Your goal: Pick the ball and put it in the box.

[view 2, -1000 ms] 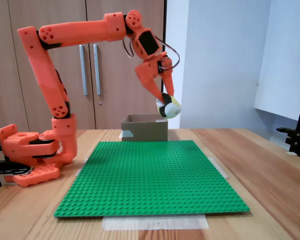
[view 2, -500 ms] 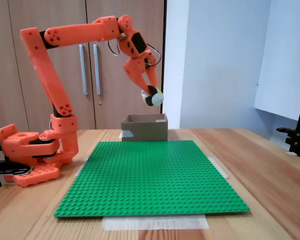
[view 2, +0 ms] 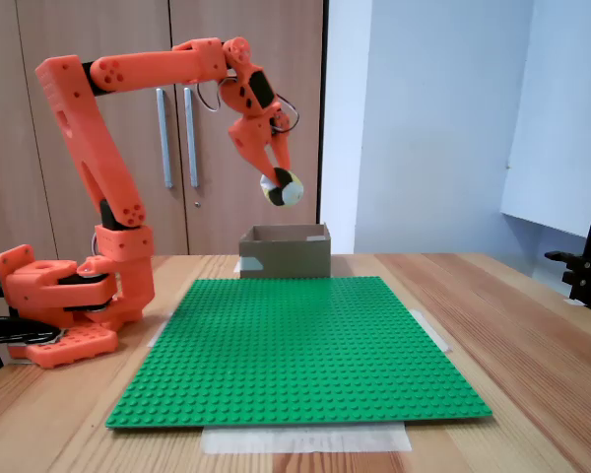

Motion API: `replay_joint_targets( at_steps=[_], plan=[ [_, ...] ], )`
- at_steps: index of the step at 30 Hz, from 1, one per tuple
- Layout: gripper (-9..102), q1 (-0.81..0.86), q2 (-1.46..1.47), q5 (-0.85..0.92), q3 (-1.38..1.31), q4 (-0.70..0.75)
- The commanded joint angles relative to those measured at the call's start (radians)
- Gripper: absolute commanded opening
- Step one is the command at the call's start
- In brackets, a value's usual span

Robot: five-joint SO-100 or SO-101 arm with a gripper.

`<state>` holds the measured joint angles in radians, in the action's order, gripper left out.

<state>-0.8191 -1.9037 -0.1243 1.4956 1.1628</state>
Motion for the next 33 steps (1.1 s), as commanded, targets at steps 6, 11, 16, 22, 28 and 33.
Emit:
replay_joint_targets(
  at_steps=[6, 11, 16, 22, 28, 33],
  plan=[
    [-1, -0.011, -0.046, -0.021, -0.058, -0.02],
    [-1, -0.026, -0.034, -0.021, -0.031, -0.06],
    [-1, -0.04, 0.009, -0.028, -0.032, -0.064],
    [-1, -0.046, 0.077, -0.031, -0.046, -0.081],
    [-1, -0.046, 0.158, -0.031, -0.087, -0.089],
    [-1, -0.046, 0.21, -0.031, -0.095, -0.11]
  ],
)
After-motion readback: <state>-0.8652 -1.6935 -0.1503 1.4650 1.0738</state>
